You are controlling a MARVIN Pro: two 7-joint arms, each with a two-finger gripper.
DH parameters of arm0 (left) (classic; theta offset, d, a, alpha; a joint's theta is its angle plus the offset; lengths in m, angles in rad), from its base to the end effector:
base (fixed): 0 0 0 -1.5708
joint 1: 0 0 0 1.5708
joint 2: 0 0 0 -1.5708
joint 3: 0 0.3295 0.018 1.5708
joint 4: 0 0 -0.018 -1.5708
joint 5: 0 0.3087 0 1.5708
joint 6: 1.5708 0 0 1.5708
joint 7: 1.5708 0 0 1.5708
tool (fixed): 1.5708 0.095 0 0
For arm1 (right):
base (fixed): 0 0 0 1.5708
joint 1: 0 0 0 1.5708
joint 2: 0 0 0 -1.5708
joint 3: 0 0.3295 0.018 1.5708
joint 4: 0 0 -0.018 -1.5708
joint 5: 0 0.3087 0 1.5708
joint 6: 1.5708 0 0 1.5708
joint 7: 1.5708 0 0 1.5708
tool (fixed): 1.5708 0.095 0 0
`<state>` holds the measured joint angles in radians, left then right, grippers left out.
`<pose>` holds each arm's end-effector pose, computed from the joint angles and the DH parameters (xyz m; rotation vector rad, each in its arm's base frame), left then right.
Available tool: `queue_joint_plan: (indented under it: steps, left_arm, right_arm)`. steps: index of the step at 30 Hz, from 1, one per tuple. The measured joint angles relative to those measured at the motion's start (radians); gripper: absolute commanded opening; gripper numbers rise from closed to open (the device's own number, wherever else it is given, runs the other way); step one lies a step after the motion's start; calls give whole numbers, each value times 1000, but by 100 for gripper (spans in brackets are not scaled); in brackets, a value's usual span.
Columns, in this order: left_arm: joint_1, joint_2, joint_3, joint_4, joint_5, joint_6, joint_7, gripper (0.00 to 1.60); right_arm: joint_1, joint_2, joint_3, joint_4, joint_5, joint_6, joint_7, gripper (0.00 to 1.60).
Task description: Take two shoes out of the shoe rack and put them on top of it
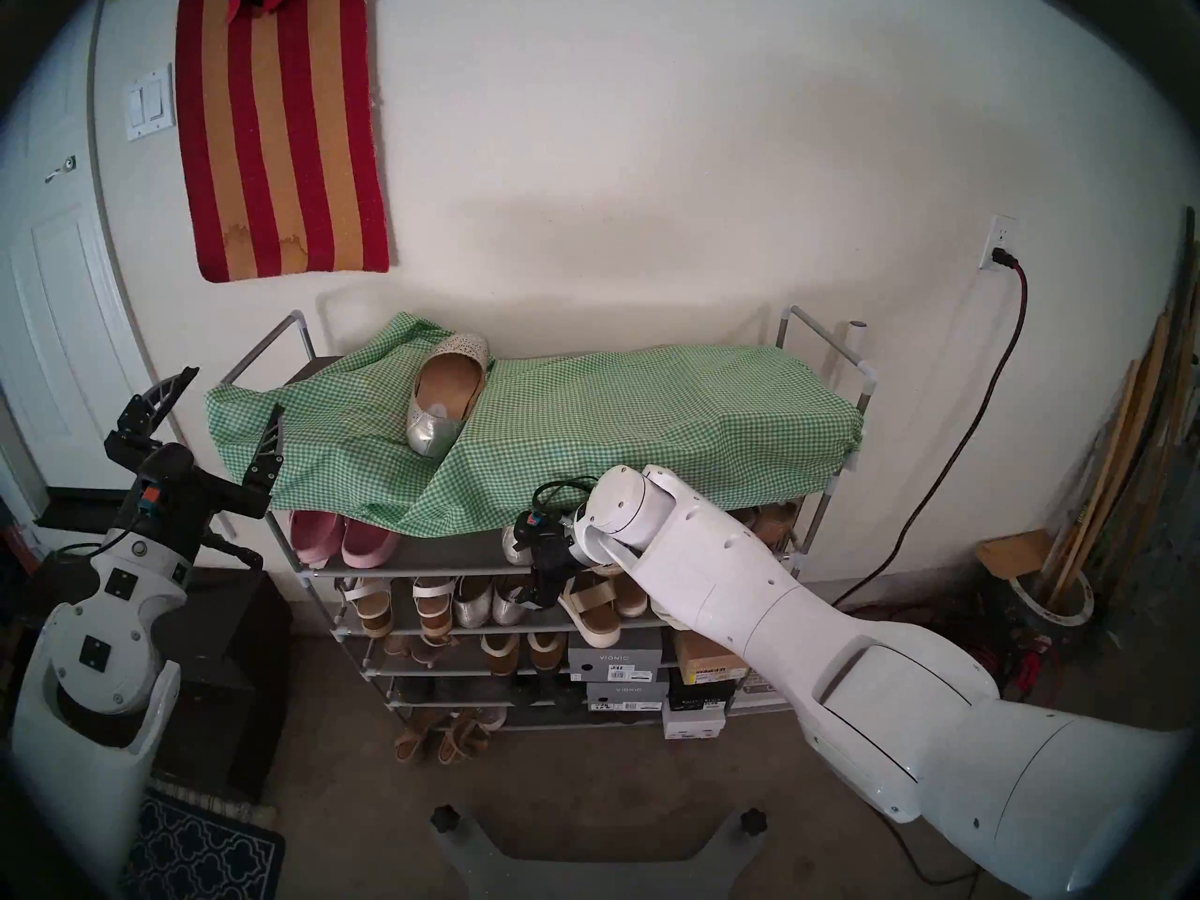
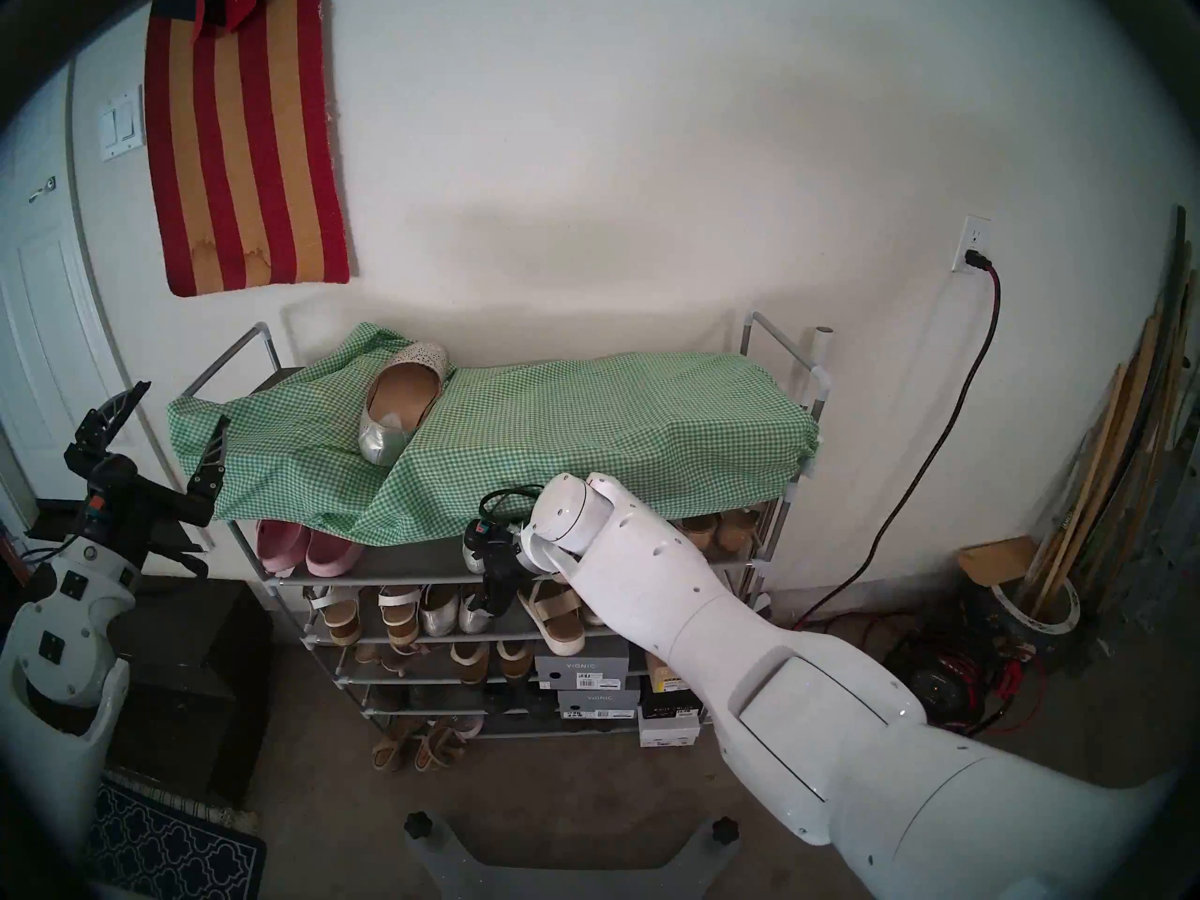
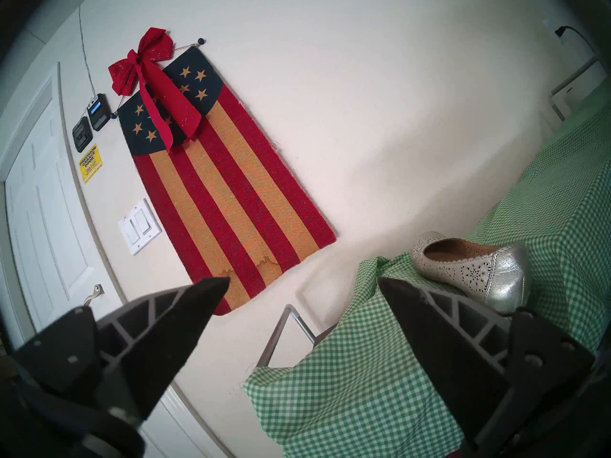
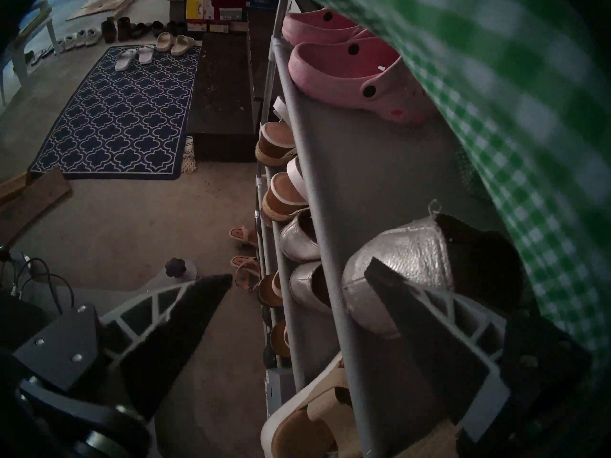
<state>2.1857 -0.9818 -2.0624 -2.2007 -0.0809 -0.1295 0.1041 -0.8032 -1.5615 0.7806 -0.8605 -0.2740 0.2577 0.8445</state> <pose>0.2544 0.1985 -0.1613 -1.4877 0.5176 -2.0855 0.5264 0.2269 -0.3435 -1.8906 -1.8856 -1.0042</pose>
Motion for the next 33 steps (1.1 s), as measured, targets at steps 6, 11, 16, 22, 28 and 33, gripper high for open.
queue_joint_plan:
  steps: [6,11,16,22,28,33]
  left_arm:
    - [0,0,0,0,0,0,0,160]
    - [0,0,0,0,0,0,-1,160]
    - [0,-1,0,0,0,0,-1,160]
    - [0,-1,0,0,0,0,-1,160]
    - [0,-1,0,0,0,-1,-1,160]
    - [0,-1,0,0,0,-1,-1,160]
  right_arm:
    - [9,-8,19,14,20,-14,14,160]
    - [17,-1,31,-4,31,-19,30,160]
    - [19,9,36,-15,37,-20,45,160]
    - [17,16,43,-12,41,-28,44,160]
    - [31,13,54,32,35,-52,21,160]
    - [45,2,61,63,27,-70,14,160]
